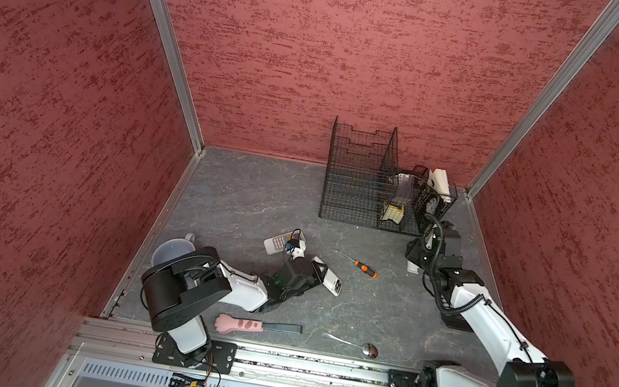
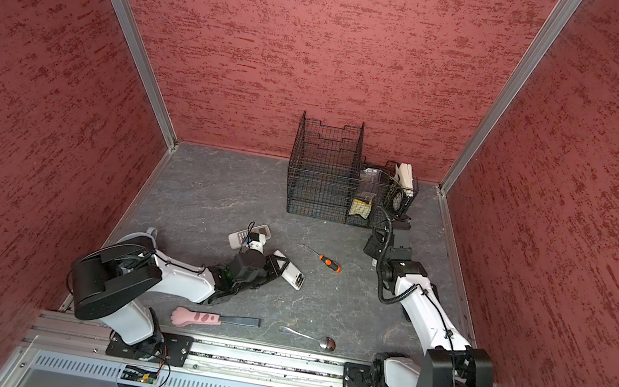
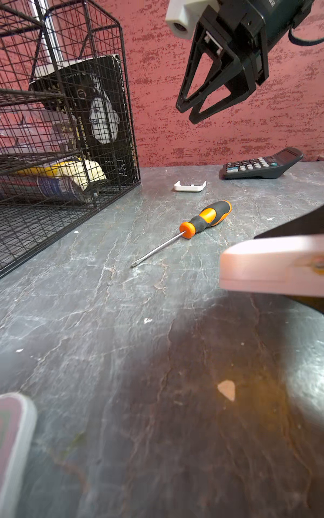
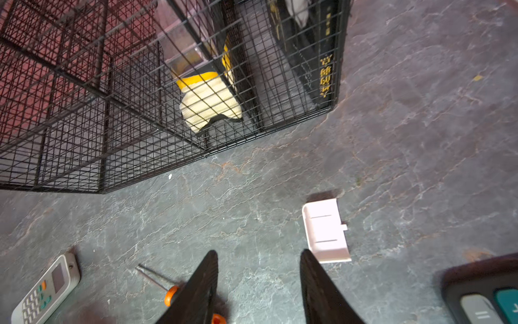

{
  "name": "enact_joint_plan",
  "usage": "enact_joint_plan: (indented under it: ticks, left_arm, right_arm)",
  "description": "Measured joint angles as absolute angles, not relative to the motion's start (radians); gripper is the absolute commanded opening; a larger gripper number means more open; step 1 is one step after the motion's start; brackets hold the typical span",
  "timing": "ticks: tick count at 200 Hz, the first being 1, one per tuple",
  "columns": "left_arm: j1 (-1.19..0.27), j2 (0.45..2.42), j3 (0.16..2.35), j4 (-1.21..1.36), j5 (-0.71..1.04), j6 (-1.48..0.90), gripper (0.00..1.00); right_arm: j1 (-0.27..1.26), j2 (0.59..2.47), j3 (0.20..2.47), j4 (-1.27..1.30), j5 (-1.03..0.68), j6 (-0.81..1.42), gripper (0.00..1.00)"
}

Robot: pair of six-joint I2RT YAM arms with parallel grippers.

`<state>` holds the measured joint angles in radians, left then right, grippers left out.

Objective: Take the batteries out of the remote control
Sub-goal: 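Lower the opened remote with the left gripper while the right gripper draws back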

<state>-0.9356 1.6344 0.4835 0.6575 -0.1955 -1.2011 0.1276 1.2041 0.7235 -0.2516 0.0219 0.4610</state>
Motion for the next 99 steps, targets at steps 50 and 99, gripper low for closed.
enact_joint_plan:
  ticks: [50, 99]
  left_arm:
    - [-0.977, 1.645, 0.468, 0.698, -0.256, -1.221, 0.13]
    - [-0.989, 1.615, 0.442, 0.673, -0.277, -1.223, 0.25]
  right_arm:
    - [0.130, 1.168, 0.719, -0.260, 0.013, 0.469, 0.50]
    - [0.138, 1.167, 0.718, -0.260, 0.007, 0.485, 0.50]
